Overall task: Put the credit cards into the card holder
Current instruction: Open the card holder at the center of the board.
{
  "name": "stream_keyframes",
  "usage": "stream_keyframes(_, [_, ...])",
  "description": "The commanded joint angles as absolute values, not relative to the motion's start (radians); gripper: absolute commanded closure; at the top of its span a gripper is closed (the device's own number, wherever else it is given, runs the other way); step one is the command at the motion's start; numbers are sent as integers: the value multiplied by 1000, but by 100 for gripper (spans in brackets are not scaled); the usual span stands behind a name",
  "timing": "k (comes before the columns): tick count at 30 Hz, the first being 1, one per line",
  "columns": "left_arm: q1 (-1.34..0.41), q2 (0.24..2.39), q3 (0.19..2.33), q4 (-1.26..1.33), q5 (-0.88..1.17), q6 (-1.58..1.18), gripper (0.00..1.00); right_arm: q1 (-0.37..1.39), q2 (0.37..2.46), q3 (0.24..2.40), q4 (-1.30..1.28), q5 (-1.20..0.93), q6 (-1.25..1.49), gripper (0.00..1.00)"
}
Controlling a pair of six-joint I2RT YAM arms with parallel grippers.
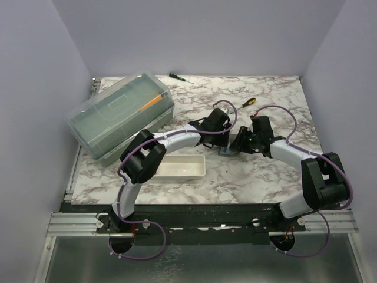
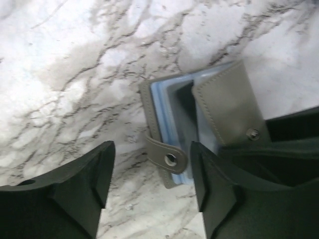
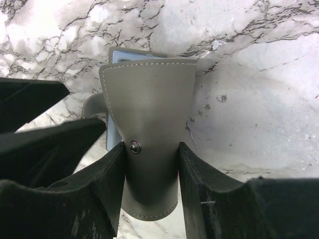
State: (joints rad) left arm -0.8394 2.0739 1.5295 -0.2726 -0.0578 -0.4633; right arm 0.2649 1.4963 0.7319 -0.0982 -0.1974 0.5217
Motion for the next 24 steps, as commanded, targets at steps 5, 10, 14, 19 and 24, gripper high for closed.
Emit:
stream_keyframes(5, [-831, 2115, 1595, -324, -172, -387, 61, 262, 1508, 747, -79, -223, 507, 55])
stream_keyframes(10, [-818, 2051, 1569, -355, -174, -349, 96, 262, 1504, 769, -156, -122, 512, 44])
stream_keyframes(14, [-798, 1956, 1502, -355, -101, -348, 100, 263, 1503, 788, -228, -45, 471, 30])
stream_keyframes(19, [-792, 1921, 1483, -344, 23, -380, 100, 284, 1492, 798, -233, -79, 440, 21])
stream_keyframes(24, [-787, 1926, 1486, -324, 67, -388, 100, 348, 1474, 829, -239, -55, 413, 13])
